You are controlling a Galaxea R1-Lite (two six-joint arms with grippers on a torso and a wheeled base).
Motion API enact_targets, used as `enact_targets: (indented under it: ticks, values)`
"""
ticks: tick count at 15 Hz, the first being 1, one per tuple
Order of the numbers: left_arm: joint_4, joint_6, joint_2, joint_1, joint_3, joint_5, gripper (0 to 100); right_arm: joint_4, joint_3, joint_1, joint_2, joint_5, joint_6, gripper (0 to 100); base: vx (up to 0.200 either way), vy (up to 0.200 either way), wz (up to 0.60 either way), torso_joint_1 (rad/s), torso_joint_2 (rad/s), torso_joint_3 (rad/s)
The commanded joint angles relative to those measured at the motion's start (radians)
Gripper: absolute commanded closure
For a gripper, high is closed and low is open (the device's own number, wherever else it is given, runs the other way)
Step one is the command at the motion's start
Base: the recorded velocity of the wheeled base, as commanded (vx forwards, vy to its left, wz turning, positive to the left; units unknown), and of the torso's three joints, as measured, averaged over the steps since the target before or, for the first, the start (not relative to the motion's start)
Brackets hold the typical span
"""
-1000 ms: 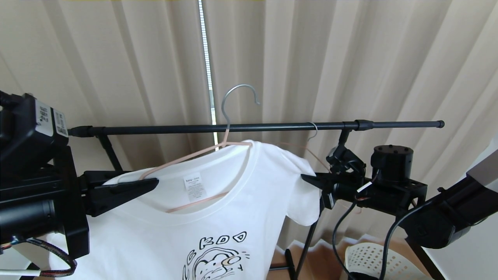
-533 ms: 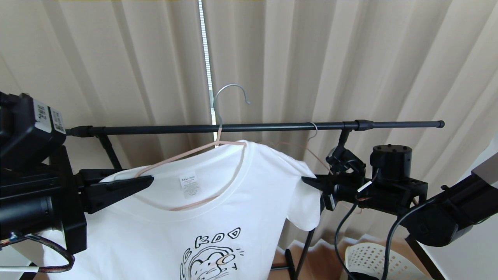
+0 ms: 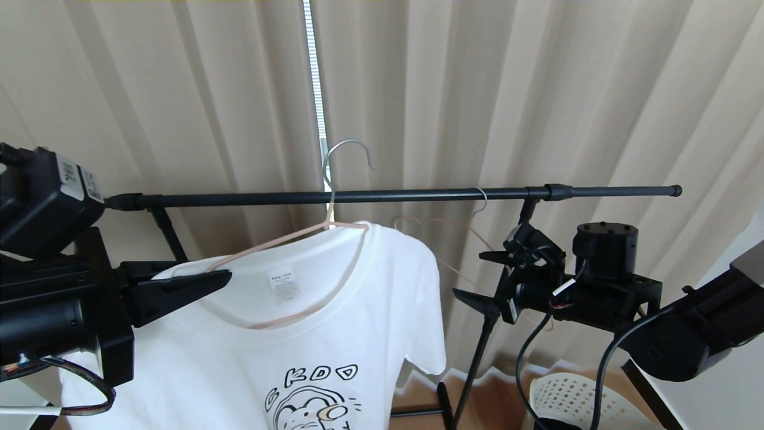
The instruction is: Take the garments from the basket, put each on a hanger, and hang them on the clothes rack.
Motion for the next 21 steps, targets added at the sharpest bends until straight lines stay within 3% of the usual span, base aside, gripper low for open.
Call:
enact_targets:
  ticks: [1, 5, 8, 10, 13, 16, 21]
  values:
    - [0.0, -0.007, 0.022, 0.042, 0.002, 0.001, 100, -0.001, -0.003, 0.001, -0.029, 0.002, 0.001, 0, 0.0, 0.0, 0.0, 0.0, 0.0, 0.0]
    - [0.0, -0.1, 0.074, 0.07, 0.002, 0.018, 100, 0.002, -0.001, 0.005, -0.089, -0.008, 0.005, 0, 0.0, 0.0, 0.0, 0.0, 0.0, 0.0]
    - [-0.008, -0.117, 0.144, 0.09, -0.003, 0.041, 100, 0.002, -0.003, 0.005, -0.092, -0.021, 0.007, 0, 0.0, 0.0, 0.0, 0.0, 0.0, 0.0]
    - [-0.052, -0.128, 0.209, 0.111, 0.0, 0.053, 100, 0.002, -0.004, 0.005, -0.092, -0.021, 0.007, 0, 0.0, 0.0, 0.0, 0.0, 0.0, 0.0]
    - [-0.161, -0.209, 0.313, 0.114, -0.003, 0.073, 100, 0.002, -0.004, 0.005, -0.089, -0.021, 0.007, 0, 0.0, 0.0, 0.0, 0.0, 0.0, 0.0]
    - [-0.235, -0.218, 0.384, 0.113, -0.001, 0.119, 100, 0.002, -0.004, 0.005, -0.081, -0.021, 0.007, 0, 0.0, 0.0, 0.0, 0.0, 0.0, 0.0]
    - [-0.255, -0.241, 0.428, 0.113, -0.006, 0.121, 100, 0.002, -0.003, 0.005, -0.081, -0.021, 0.005, 0, 0.0, 0.0, 0.0, 0.0, 0.0, 0.0]
